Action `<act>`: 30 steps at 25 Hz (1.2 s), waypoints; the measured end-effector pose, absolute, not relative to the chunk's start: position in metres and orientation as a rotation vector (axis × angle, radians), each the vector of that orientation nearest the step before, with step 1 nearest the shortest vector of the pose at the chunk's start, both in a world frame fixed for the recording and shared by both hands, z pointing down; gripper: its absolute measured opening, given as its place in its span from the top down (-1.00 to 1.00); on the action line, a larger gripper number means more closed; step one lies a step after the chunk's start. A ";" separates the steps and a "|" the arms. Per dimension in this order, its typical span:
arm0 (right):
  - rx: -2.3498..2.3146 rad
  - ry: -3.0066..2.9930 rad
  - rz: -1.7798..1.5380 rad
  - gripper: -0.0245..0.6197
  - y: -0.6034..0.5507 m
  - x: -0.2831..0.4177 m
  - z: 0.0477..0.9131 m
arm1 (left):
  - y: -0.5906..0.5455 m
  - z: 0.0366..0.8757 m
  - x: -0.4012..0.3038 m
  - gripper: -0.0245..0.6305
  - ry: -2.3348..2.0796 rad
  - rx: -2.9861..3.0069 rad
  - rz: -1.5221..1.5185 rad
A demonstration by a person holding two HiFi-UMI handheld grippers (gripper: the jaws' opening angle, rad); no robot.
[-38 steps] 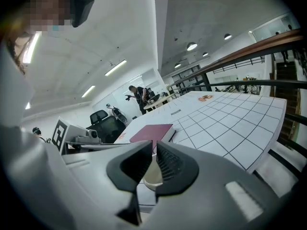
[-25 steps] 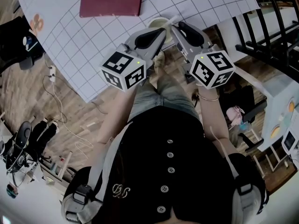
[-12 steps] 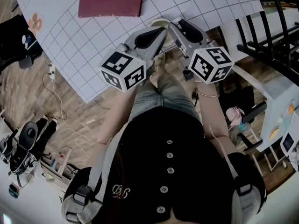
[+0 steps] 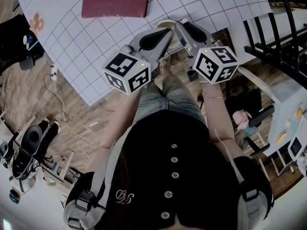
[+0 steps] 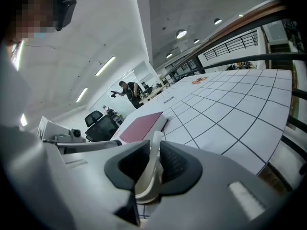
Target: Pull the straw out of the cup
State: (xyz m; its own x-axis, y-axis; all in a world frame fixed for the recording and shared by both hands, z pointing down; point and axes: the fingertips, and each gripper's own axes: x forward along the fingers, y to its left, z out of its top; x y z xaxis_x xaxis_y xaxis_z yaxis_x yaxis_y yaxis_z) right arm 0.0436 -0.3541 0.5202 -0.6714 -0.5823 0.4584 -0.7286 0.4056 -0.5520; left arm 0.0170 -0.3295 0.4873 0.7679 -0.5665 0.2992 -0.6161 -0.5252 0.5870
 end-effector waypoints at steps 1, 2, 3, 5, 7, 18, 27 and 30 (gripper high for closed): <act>1.163 -2.470 1.116 0.75 -0.354 0.043 0.519 | -0.329 0.487 0.017 0.93 -0.877 2.261 0.091; 1.160 -2.475 1.115 0.78 -0.354 0.041 0.518 | -0.329 0.487 0.016 0.93 -0.875 2.261 0.090; 1.155 -2.481 1.112 0.79 -0.353 0.040 0.517 | -0.328 0.486 0.016 0.93 -0.874 2.262 0.088; 1.152 -2.490 1.097 0.80 -0.352 0.039 0.515 | -0.327 0.485 0.015 0.93 -0.873 2.262 0.084; 1.163 -2.497 1.080 0.80 -0.350 0.040 0.511 | -0.325 0.484 0.014 0.93 -0.874 2.263 0.083; 1.199 -2.579 1.017 0.80 -0.340 0.039 0.479 | -0.316 0.463 0.003 0.93 -0.881 2.302 0.057; 1.245 -2.639 0.870 0.80 -0.336 0.039 0.443 | -0.307 0.439 -0.002 0.93 -0.877 2.378 0.061; 1.253 -2.653 0.819 0.80 -0.335 0.038 0.431 | -0.307 0.429 -0.003 0.93 -0.879 2.402 0.050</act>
